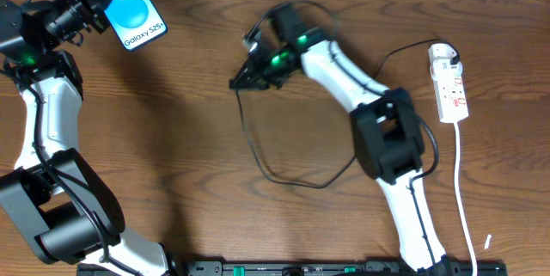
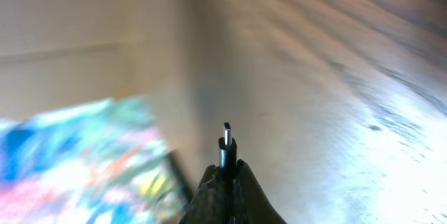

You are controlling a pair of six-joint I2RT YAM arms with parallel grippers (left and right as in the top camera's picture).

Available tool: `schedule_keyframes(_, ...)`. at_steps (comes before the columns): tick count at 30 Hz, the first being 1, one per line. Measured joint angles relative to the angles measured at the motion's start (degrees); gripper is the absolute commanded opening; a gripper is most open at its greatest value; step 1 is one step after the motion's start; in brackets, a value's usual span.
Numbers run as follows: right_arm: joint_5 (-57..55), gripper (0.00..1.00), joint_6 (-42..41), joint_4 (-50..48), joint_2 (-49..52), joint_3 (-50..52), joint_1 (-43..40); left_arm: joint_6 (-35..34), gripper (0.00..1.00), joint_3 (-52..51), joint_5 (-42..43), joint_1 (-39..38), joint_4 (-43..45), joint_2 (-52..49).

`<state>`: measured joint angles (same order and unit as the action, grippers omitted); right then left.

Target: Plug charger to phone and switch on socket

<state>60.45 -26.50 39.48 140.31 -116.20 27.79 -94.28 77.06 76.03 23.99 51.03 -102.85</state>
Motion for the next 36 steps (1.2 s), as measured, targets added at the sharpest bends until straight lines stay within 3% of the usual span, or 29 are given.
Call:
schedule_keyframes(8,21.9,0.01,12.5,-0.3,0.0,0.0,-3.5,0.0,0.07,0.0,0.0,0.0,0.0,0.0)
schedule_keyframes(15,26.1,0.01,20.2,-1.9,0.0,0.0,-0.5,0.0,0.07,0.0,0.0,0.0,0.0,0.0)
schedule_keyframes(21,26.8,0.01,20.7,-12.0,0.0,-0.1,3.7,0.2,0.07,0.0,0.1,0.0,0.0,0.0)
schedule_keyframes(26,26.3,0.01,11.6,-30.6,0.0,-0.2,5.5,0.2,0.07,0.0,0.2,0.0,0.0,0.0)
schedule_keyframes(36,27.1,0.01,-24.1,-78.8,0.0,-0.5,5.7,0.2,0.07,0.0,0.2,0.0,0.0,0.0)
